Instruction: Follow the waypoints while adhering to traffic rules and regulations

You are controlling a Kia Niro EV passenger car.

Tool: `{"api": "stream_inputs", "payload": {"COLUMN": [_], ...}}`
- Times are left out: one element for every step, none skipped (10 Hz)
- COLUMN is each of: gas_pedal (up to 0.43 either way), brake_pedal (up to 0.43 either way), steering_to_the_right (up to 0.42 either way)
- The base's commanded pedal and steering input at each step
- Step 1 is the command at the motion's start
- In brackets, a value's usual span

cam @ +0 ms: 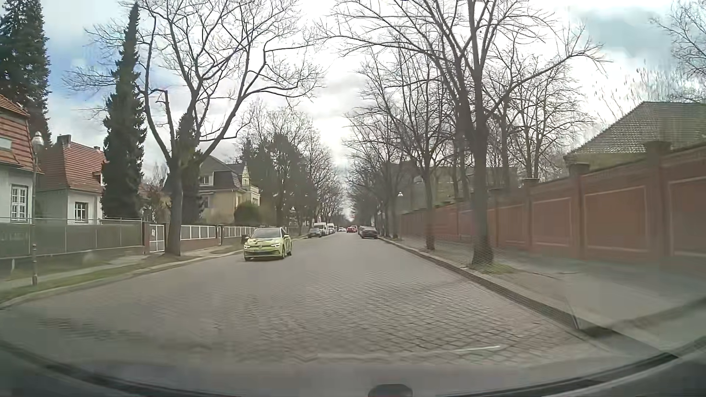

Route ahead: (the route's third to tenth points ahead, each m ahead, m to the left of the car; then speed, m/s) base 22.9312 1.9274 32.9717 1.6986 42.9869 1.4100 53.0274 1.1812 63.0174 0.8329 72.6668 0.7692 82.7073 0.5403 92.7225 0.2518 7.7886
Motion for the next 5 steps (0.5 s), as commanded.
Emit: {"api": "stream_inputs", "payload": {"gas_pedal": [0.047, 0.047, 0.047, 0.047, 0.047], "brake_pedal": [0.0, 0.0, 0.0, 0.0, 0.0], "steering_to_the_right": [-0.009, -0.009, -0.009, -0.01, -0.011]}}
